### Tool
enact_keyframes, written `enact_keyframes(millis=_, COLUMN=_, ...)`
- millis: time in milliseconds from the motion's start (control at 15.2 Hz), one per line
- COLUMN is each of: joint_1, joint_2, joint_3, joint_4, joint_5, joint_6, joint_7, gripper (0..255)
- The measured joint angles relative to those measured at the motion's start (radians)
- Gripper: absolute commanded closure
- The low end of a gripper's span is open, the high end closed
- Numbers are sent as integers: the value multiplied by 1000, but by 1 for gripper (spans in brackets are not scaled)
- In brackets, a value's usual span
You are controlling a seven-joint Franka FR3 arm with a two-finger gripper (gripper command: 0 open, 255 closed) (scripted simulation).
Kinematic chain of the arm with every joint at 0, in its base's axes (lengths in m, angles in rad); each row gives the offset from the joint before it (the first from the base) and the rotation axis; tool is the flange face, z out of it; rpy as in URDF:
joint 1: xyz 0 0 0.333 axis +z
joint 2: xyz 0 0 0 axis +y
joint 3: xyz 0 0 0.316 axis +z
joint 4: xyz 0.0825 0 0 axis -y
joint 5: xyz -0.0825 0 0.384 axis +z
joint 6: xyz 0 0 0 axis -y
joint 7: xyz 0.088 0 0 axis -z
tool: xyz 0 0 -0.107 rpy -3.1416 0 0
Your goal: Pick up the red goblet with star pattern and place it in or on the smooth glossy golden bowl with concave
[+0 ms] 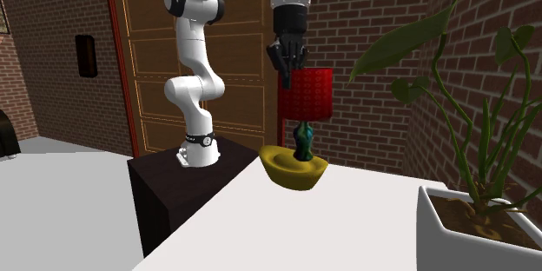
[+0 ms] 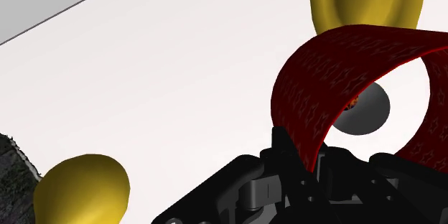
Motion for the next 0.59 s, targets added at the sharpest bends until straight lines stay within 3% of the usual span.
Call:
enact_keyframes(millis=264, joint_1=6, joint_2=-30, joint_3=7, joint_4=20, joint_5=0, joint_6=-51, joint_7=11, gripper=255)
enact_keyframes(millis=594, joint_1=34, joint_2=-159, joint_3=44, joint_4=-44, joint_5=3, joint_6=-116, joint_7=74, gripper=255)
